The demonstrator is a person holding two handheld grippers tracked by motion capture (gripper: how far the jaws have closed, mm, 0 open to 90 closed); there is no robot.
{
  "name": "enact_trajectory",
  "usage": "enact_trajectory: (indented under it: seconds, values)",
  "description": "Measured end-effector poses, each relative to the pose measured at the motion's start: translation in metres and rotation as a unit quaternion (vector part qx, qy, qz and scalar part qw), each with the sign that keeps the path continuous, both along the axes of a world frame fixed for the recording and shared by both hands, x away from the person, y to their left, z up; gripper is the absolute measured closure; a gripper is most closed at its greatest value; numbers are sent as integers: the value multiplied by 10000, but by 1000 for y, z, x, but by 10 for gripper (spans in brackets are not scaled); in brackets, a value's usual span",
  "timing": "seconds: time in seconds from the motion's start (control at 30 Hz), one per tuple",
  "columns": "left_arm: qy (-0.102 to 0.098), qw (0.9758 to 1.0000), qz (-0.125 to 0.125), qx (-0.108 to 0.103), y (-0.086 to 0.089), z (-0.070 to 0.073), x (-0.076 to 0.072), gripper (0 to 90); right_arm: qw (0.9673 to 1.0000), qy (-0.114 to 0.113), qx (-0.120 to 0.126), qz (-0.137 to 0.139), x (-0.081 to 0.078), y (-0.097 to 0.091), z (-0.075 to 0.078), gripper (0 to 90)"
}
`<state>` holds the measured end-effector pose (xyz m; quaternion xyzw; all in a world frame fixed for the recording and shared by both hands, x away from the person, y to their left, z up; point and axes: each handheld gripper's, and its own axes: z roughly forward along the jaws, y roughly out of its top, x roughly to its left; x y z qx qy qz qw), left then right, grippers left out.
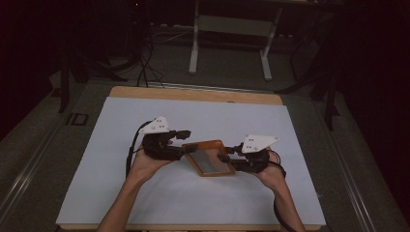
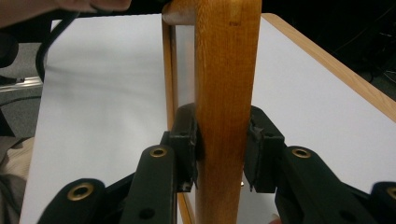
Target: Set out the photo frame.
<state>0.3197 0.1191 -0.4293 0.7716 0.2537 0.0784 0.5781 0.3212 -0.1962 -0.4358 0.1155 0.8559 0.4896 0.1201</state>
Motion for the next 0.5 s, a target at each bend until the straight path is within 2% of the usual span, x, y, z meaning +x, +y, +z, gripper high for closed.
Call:
enact_trajectory:
  seconds: [0.13, 0.27, 0.3, 0.33, 0.4, 0.43, 0.5]
  values:
    - [163, 9998, -2, -84, 3, -23, -1, 376, 10000, 22, 21, -44, 0, -4, -2, 680]
    - [211, 9997, -87, 17, -6, -40, -3, 375, 9999, 47, 71, -85, 0, -7, -4, 680]
    - [211, 9997, -87, 17, -6, -40, -3, 375, 9999, 65, 85, -93, -1, -8, -4, 680]
    - [214, 9996, -152, 39, -12, -48, -3, 375, 9999, 71, 93, -106, -1, -9, -5, 679]
    - [225, 9996, -161, 73, -16, -51, -3, 378, 9998, 74, 134, -125, -1, -10, -6, 679]
    - [269, 9991, -194, 257, -23, -56, -3, 379, 9998, 78, 143, -135, -1, -10, -6, 680]
    - [296, 9988, -201, 335, -29, -60, -3, 384, 9997, 83, 168, -158, -1, -11, -7, 679]
